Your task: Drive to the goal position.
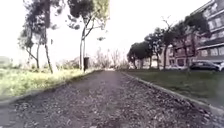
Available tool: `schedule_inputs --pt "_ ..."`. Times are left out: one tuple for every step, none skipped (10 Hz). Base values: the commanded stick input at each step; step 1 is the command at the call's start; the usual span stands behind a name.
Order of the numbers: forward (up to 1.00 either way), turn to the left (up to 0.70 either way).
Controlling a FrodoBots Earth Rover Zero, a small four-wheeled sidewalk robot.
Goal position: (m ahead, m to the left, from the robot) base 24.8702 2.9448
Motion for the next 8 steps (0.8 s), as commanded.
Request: schedule_inputs --pt "0.70 0.00" --pt "0.70 0.00" --pt "0.70 0.00" --pt "0.70 0.00" --pt "0.70 0.00" --pt "0.70 0.00" --pt "0.70 0.00" --pt "0.70 0.00"
